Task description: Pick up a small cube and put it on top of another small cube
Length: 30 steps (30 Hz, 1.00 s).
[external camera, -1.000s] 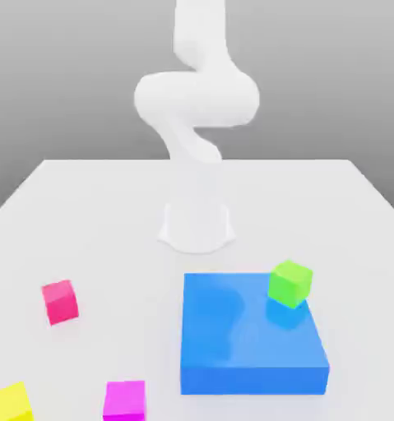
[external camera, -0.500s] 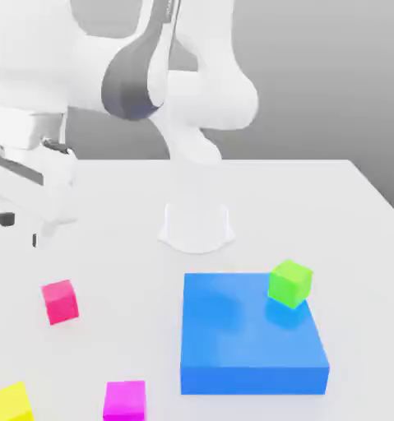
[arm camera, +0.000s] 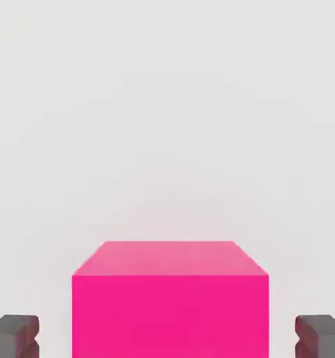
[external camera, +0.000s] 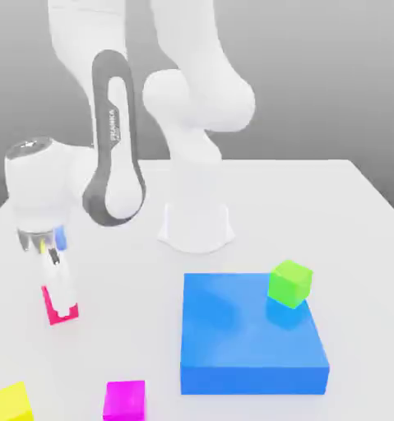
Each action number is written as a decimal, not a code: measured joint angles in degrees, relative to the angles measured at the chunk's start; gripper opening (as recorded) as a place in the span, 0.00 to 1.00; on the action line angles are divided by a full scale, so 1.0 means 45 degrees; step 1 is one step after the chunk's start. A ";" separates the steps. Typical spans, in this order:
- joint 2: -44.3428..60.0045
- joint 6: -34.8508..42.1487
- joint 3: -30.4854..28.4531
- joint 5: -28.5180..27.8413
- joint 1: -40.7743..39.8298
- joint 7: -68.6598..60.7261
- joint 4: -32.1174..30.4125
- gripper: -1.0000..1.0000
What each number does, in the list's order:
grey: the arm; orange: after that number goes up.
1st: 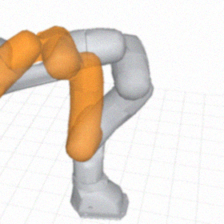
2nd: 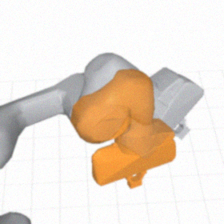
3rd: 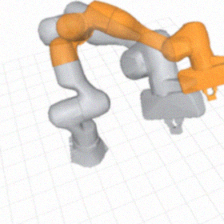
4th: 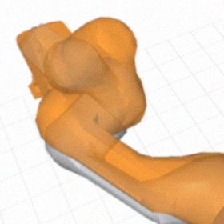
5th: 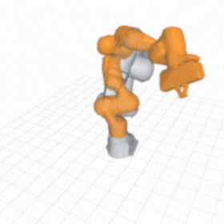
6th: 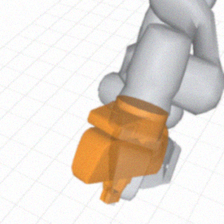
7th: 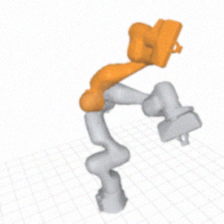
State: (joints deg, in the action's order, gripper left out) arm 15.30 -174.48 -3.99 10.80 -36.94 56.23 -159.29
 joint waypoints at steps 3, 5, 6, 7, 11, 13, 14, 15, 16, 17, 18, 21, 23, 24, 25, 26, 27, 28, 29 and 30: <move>0.0000 -0.0006 0.0004 -0.0029 0.0001 0.0029 0.0001 0.00; 0.0036 -0.0036 0.0078 -0.0018 -0.0078 0.0019 0.0006 0.00; -0.0266 0.0214 -0.0078 -0.0133 0.0052 0.0120 -0.0049 0.00; -0.0648 0.0520 -0.0271 -0.0364 0.0190 0.0300 -0.0122 0.00; -0.2428 0.1941 -0.0772 -0.1758 0.0337 0.1313 -0.0460 0.00; -0.2871 0.2618 -0.0623 -0.2144 0.0680 0.1959 -0.0233 0.00; -0.2846 0.2920 -0.0457 -0.2195 0.1054 0.2379 0.0087 0.00; -0.2760 0.3212 -0.0291 -0.2218 0.1418 0.2828 0.0459 0.00; -0.2646 0.3500 -0.0121 -0.2233 0.1777 0.3296 0.0856 0.00; -0.2518 0.3780 0.0074 -0.2250 0.2100 0.3774 0.1263 0.00; -0.2385 0.4066 0.0243 -0.2271 0.2436 0.4264 0.1679 0.00; -0.1977 0.4914 0.0773 -0.2366 0.3366 0.5770 0.2936 0.00; -0.1710 0.5470 0.1144 -0.2448 0.3970 0.6797 0.3776 0.00; -0.1570 0.5736 0.1339 -0.2498 0.4260 0.7300 0.4188 0.00; -0.1439 0.6022 0.1540 -0.2555 0.4565 0.7828 0.4611 0.00; -0.1152 0.5948 0.1617 -0.2620 0.4733 0.8118 0.4831 0.00; -0.0785 0.5693 0.1633 -0.2682 0.4836 0.8286 0.4949 0.00; -0.0376 0.5348 0.1623 -0.2745 0.4901 0.8392 0.5015 0.00; 0.0056 0.4956 0.1594 -0.2802 0.4956 0.8464 0.5054 0.00; 0.0461 0.4579 0.1567 -0.2855 0.4996 0.8516 0.5078 1.00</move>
State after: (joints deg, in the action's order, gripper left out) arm 17.37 -153.88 3.06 -2.05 -14.46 94.55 -136.44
